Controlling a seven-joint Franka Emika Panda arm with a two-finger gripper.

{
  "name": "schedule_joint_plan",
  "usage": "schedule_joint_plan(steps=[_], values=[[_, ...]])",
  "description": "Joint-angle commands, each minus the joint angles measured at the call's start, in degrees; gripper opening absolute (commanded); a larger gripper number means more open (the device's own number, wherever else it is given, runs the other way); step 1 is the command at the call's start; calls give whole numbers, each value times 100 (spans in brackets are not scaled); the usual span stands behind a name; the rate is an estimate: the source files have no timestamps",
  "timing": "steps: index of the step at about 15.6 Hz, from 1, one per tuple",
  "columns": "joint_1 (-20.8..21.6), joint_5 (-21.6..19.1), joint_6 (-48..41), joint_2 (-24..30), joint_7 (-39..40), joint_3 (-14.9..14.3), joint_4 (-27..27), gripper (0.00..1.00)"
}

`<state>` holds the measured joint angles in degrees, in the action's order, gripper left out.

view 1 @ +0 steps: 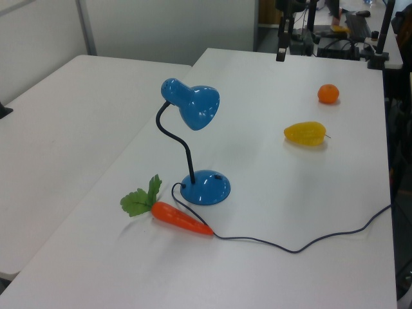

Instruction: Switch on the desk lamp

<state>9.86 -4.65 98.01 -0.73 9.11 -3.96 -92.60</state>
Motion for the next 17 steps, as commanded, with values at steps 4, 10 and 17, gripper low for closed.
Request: schedule_joint_plan(steps=[4,10,17], values=[[60,-132,113,56,170,18,-319,0],[69,-132,183,-216,538,334,-399,0],[428,-115,1966,-682,662,370,-1014,0]])
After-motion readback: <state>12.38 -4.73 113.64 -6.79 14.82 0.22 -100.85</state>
